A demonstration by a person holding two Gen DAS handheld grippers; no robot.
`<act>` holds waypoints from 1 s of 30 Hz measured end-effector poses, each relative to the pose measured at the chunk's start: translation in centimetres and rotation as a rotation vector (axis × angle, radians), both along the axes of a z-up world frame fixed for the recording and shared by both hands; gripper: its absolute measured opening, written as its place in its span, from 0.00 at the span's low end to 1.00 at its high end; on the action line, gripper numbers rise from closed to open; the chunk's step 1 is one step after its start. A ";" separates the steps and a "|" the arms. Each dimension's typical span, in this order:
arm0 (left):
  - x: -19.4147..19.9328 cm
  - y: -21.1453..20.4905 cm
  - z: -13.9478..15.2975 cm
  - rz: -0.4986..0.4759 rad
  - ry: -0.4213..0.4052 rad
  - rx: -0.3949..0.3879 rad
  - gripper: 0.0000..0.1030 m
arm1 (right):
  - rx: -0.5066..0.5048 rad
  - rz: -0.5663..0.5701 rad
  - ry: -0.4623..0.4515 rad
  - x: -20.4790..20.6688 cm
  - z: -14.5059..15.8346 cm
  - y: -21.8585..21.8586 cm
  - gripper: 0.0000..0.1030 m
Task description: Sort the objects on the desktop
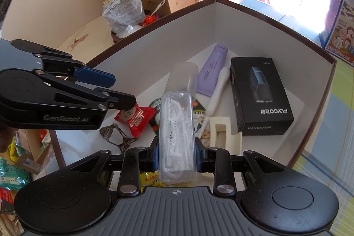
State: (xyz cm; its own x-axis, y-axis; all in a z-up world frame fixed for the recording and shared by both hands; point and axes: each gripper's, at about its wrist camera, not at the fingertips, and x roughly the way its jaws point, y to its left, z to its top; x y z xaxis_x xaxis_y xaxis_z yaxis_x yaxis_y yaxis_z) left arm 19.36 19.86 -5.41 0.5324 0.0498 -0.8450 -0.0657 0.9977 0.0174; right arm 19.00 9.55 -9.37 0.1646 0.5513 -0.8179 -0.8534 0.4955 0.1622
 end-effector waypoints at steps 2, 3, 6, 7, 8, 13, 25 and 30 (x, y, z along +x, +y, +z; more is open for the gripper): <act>-0.1 0.1 0.3 0.003 -0.009 -0.002 0.36 | 0.019 0.004 -0.021 -0.1 0.2 0.2 0.27; -0.2 0.1 0.4 0.006 -0.012 -0.003 0.38 | 0.023 0.005 -0.027 -0.2 0.3 0.2 0.30; -0.6 0.4 0.9 0.026 -0.027 -0.001 0.46 | 0.040 0.004 -0.053 -0.5 0.6 -0.3 0.63; -0.8 0.4 1.1 0.033 -0.034 -0.002 0.48 | 0.044 0.007 -0.065 -0.7 0.8 -0.6 0.67; -1.0 0.5 1.3 0.040 -0.040 -0.005 0.50 | 0.045 0.013 -0.074 -0.8 1.0 -0.9 0.67; -2.5 0.5 1.9 0.073 -0.059 -0.016 0.63 | 0.042 0.025 -0.103 -1.8 1.9 -2.5 0.86; -5.7 -2.2 4.3 0.111 -0.115 -0.019 0.87 | 0.048 -0.038 -0.168 -3.2 4.8 -6.5 0.98; -6.5 -4.0 5.0 0.113 -0.140 0.007 0.91 | 0.042 -0.059 -0.159 -3.6 5.2 -8.5 0.98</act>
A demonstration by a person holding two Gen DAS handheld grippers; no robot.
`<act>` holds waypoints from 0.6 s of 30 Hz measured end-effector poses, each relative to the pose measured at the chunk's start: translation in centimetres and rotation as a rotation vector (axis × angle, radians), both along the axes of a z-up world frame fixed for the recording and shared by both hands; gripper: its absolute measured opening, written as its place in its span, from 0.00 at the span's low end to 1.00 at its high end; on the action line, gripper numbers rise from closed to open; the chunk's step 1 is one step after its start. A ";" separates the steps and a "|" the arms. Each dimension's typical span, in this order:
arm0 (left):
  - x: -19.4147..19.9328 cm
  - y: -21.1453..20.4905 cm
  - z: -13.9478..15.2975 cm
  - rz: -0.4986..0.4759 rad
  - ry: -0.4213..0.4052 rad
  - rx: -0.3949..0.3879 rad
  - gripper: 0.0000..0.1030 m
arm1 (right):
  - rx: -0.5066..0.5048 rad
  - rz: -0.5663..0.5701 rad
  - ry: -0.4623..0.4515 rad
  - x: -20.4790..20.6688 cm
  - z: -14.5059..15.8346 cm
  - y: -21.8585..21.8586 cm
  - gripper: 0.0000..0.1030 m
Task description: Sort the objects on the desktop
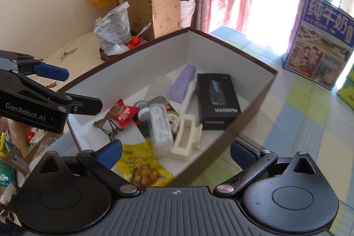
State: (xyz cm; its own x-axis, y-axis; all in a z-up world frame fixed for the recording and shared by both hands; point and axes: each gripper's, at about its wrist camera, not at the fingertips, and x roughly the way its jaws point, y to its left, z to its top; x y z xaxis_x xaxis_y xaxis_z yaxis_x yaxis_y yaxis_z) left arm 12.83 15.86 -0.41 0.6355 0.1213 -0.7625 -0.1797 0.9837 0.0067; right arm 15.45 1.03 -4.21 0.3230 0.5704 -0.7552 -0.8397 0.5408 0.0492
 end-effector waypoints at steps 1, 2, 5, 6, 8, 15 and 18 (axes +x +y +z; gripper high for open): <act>-0.2 -0.3 0.0 0.006 -0.004 0.002 0.93 | 0.003 -0.001 0.007 0.0 0.0 -0.5 0.98; -0.4 -0.6 0.0 0.013 -0.006 0.002 0.94 | 0.006 -0.002 0.014 -0.1 0.0 -0.8 0.98; -1.3 -1.6 0.0 0.035 -0.007 0.002 0.94 | 0.017 -0.005 0.029 -0.5 0.2 -2.2 0.98; -1.6 -2.0 0.0 0.045 -0.009 0.005 0.95 | 0.018 -0.008 0.031 -0.5 0.3 -2.6 0.98; -2.3 -2.7 0.1 0.065 -0.015 0.010 0.95 | 0.025 -0.009 0.038 -0.7 0.4 -3.4 0.98; -4.2 -5.3 1.1 0.147 -0.047 0.014 0.96 | 0.077 0.004 0.070 -0.8 1.1 -6.9 0.98; -5.0 -6.9 1.5 0.173 -0.053 0.027 0.96 | 0.076 0.025 0.062 -1.1 1.3 -8.1 0.98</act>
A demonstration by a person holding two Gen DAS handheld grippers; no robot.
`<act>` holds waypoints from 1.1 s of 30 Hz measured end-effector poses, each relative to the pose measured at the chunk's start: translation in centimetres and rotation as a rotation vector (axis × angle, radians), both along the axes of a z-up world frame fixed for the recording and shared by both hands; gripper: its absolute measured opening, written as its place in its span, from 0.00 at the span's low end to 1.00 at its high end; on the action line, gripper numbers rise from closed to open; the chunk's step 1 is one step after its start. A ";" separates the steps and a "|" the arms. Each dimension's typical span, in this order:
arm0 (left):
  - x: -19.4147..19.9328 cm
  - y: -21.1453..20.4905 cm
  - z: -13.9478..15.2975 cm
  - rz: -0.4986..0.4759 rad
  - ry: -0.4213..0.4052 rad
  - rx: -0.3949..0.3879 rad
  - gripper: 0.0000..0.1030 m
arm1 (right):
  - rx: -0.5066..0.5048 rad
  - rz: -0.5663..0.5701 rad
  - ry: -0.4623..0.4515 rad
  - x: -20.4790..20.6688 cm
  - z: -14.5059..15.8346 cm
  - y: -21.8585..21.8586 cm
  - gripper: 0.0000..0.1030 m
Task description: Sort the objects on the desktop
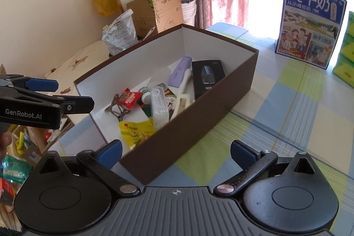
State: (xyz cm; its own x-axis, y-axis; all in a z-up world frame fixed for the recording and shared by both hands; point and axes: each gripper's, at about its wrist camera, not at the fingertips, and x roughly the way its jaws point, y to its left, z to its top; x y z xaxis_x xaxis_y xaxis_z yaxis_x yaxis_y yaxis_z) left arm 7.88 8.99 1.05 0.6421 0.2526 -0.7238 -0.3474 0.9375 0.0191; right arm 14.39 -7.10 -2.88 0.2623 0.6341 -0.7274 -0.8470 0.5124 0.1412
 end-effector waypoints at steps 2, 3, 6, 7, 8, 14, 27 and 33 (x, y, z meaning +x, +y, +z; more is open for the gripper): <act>-0.4 -1.2 0.1 0.012 0.004 0.007 0.96 | -0.004 0.019 -0.012 -0.2 0.1 -0.9 0.98; -0.5 -1.8 0.2 0.017 0.004 0.006 0.96 | -0.008 0.027 -0.018 -0.3 0.1 -1.3 0.98; -1.1 -3.4 0.4 0.039 0.006 0.000 0.96 | -0.016 0.051 -0.039 -0.6 0.1 -2.6 0.98; -1.3 -4.0 0.5 0.046 0.006 0.000 0.96 | -0.017 0.059 -0.039 -0.8 0.0 -3.1 0.98; -1.5 -4.5 0.5 0.054 0.007 0.001 0.96 | -0.017 0.065 -0.038 -0.8 0.0 -3.5 0.98; -2.7 -7.5 0.4 0.089 0.016 -0.009 0.96 | -0.021 0.097 -0.047 -0.9 0.0 -6.1 0.98; -3.8 -13.2 -0.7 0.145 0.044 -0.015 0.96 | -0.034 0.138 -0.047 -0.2 -0.7 -11.0 0.98; -4.1 -15.1 -0.8 0.174 0.051 -0.012 0.96 | -0.031 0.159 -0.051 0.0 -0.8 -12.6 0.98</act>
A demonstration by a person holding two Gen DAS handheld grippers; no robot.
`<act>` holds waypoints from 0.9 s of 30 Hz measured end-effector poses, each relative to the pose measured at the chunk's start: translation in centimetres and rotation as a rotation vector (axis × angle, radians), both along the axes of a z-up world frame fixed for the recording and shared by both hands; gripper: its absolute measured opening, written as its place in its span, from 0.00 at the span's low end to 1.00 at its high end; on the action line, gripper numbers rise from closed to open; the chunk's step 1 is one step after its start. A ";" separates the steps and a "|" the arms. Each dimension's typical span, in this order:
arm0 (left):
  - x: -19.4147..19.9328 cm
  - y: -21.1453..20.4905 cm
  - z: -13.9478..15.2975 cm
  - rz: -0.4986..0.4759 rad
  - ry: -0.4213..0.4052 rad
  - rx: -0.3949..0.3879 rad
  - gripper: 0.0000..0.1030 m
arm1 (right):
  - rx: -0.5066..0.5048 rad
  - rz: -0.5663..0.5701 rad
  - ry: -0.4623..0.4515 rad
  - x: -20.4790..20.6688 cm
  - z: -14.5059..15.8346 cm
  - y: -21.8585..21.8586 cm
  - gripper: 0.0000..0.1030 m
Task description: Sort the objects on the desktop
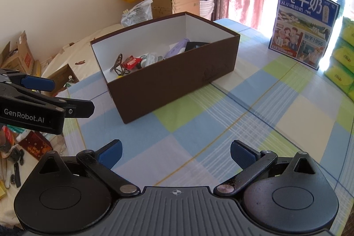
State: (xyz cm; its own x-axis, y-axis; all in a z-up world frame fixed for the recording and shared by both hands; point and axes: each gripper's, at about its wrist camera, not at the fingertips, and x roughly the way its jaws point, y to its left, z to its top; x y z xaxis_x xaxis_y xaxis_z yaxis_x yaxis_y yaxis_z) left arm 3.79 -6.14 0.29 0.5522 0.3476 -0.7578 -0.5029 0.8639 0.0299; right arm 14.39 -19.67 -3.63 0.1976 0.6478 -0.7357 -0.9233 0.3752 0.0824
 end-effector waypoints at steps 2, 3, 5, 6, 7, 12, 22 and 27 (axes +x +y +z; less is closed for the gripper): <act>0.0 -0.5 0.1 0.006 0.000 0.003 0.96 | 0.000 0.005 -0.001 0.1 0.0 -0.5 0.98; -0.1 -0.8 0.1 0.009 0.001 0.006 0.96 | 0.001 0.007 -0.001 0.1 0.0 -0.7 0.98; -0.1 -1.4 0.1 0.011 0.003 0.009 0.96 | 0.002 0.011 0.000 0.1 0.0 -1.2 0.98; -0.1 -1.7 0.1 0.011 0.003 0.010 0.96 | 0.003 0.012 0.000 0.0 0.0 -1.4 0.98; -0.2 -1.9 0.1 0.013 0.004 0.011 0.96 | 0.003 0.012 0.000 0.0 0.0 -1.6 0.98; -0.5 -3.1 0.0 0.024 0.012 0.022 0.96 | 0.002 0.013 0.003 -0.1 -0.3 -2.5 0.98; -1.5 -4.5 -0.6 0.025 0.013 0.008 0.96 | -0.009 0.024 0.018 -0.5 -1.0 -3.9 0.98; -1.5 -4.9 -0.7 0.026 0.016 0.006 0.96 | -0.010 0.028 0.017 -0.3 -1.0 -4.1 0.98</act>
State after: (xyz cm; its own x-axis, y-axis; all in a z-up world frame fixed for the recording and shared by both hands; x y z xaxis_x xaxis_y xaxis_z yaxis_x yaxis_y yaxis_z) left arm 2.29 -11.04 -0.41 0.5311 0.3665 -0.7639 -0.5246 0.8503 0.0433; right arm 14.05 -23.78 -4.61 0.1664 0.6453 -0.7456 -0.9320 0.3499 0.0948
